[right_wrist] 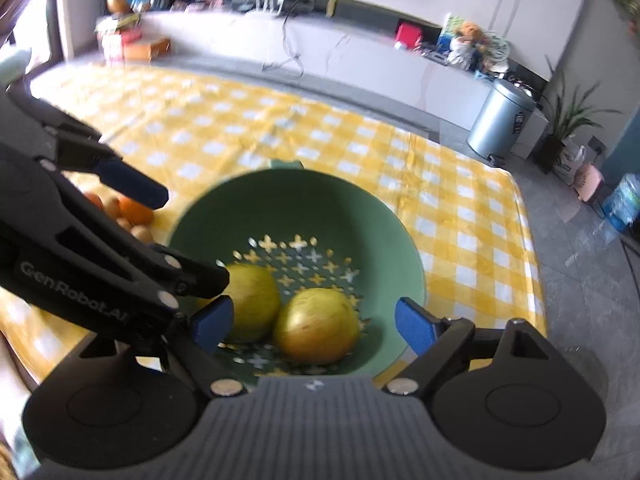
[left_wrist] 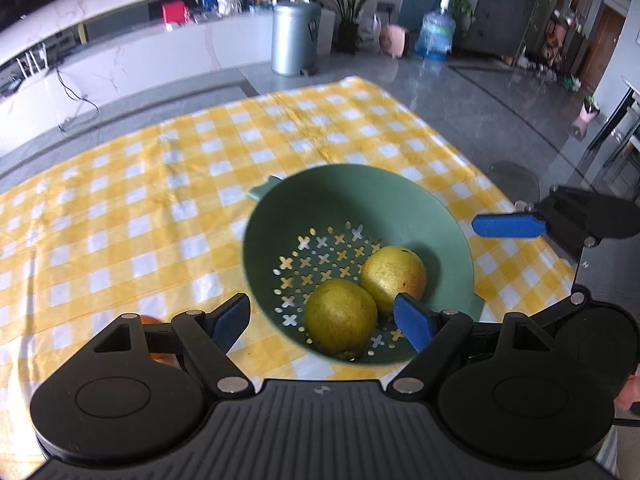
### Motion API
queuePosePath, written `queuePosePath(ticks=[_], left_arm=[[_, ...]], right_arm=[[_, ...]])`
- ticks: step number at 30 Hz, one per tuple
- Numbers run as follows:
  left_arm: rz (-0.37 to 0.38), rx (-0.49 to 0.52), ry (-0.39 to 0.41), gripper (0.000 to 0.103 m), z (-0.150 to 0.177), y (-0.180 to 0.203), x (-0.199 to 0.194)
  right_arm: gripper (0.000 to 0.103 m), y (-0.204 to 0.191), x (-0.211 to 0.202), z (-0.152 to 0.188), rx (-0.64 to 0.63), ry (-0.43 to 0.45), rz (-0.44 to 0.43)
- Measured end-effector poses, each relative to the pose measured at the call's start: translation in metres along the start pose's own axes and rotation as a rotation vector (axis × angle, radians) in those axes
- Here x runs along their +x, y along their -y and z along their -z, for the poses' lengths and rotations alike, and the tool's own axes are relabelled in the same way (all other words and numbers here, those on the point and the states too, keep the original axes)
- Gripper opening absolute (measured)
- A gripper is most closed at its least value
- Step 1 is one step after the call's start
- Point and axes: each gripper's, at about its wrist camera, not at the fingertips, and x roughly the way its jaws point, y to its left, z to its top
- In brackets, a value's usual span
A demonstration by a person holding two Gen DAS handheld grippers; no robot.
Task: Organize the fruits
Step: 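Withdraw both tools from the colander back toward the oranges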
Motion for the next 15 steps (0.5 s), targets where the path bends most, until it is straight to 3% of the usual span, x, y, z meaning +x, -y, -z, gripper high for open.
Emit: queuePosePath(ticks=[6, 15], left_arm=[[-0.007, -0.045, 0.073, 0.095, 0.021, -0.014, -0.036], [-0.096, -0.099, 0.139, 0.093, 0.068, -0.037, -0.068]], right_arm=[[0.089, -0.020, -0.023, 0.014, 0.128, 0.080, -0.001], [0.090, -0.065, -0.037, 0.037, 0.291, 0.188, 0.002]])
